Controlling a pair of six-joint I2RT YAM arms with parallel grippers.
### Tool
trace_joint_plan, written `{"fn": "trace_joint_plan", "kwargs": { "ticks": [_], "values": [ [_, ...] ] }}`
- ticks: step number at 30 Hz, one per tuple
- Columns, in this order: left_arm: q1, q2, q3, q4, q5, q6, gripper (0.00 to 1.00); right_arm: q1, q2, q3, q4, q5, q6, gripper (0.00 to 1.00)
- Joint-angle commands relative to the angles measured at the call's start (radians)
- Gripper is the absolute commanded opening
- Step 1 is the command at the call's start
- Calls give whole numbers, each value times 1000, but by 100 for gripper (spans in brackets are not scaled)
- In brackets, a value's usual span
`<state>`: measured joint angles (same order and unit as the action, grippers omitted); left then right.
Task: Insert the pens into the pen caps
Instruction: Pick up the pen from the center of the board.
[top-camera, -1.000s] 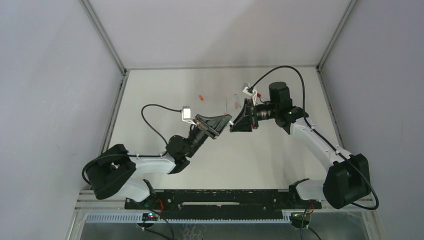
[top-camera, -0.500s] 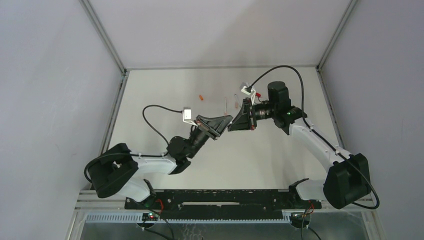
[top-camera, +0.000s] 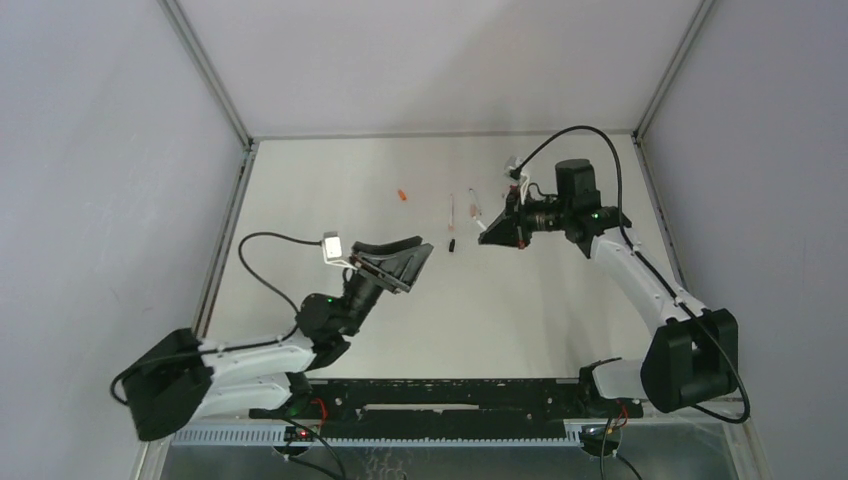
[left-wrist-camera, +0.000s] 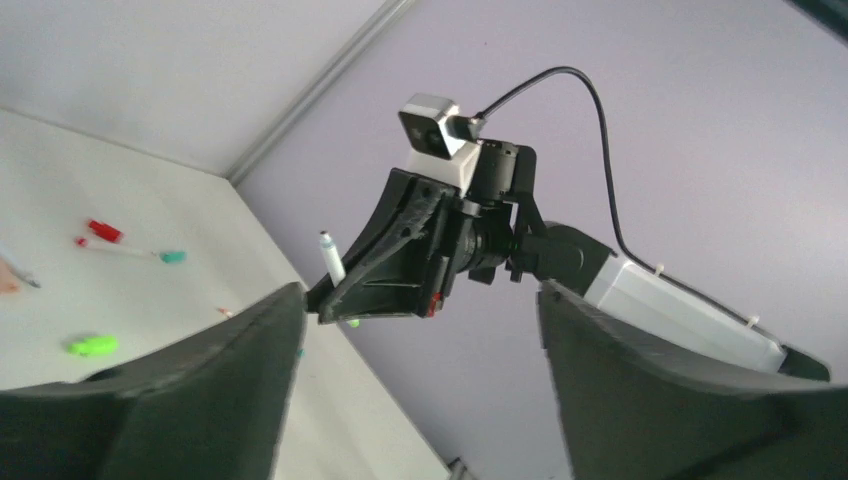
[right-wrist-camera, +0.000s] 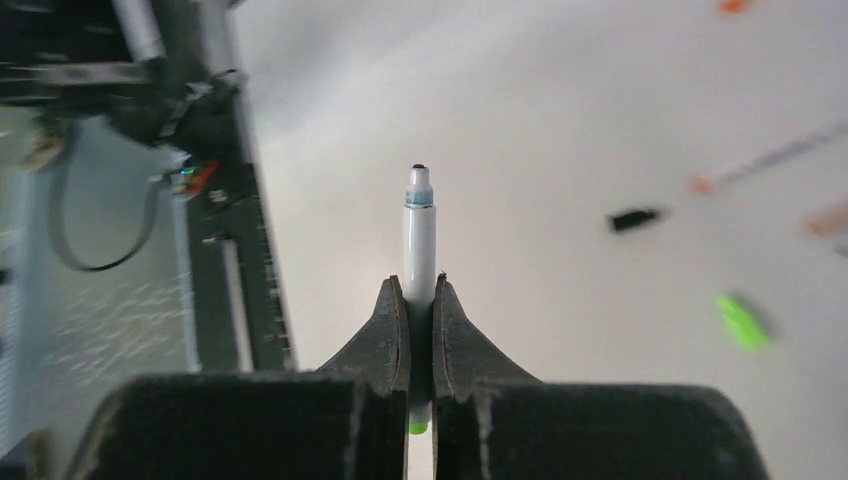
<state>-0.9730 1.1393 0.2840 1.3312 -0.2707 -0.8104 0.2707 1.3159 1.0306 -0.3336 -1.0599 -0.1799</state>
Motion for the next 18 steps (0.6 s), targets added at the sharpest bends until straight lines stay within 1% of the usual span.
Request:
{"fn": "trace_joint_plan", "kwargs": {
  "ticks": [1,2,4,5,6,7,8,10,13,15,18],
  "values": [
    [0,-234,40,-370,12,3,99,-62,48,55,-67,230,-118,0],
    [-1,-319,112,-569,3,-18,100,-71,65,59,-68,261,-122,0],
    [-3,-382,315,-1075,-102,-125,100,-76,102,69,-74,324,-134,0],
    [-4,-395,414,-1271,-156,-178,100,-75,121,76,-75,362,-140,0],
    [-4,-395,510,-1453,-196,-224,100,-72,141,85,-77,400,-153,0],
    [-4,-391,589,-1576,-239,-266,100,-68,162,97,-81,443,-163,0],
    [-4,-388,667,-1668,-254,-297,100,-63,183,107,-82,499,-174,0],
    [-4,-380,740,-1764,-257,-328,100,-57,226,132,-81,556,-196,0],
    [-4,-360,859,-1850,-252,-341,100,-38,300,173,-90,659,-234,0],
    [-5,-340,925,-1899,-252,-339,100,-24,344,198,-92,716,-258,0],
    [-6,-325,975,-1932,-252,-341,100,-15,411,248,-111,762,-267,0]
  ]
}}
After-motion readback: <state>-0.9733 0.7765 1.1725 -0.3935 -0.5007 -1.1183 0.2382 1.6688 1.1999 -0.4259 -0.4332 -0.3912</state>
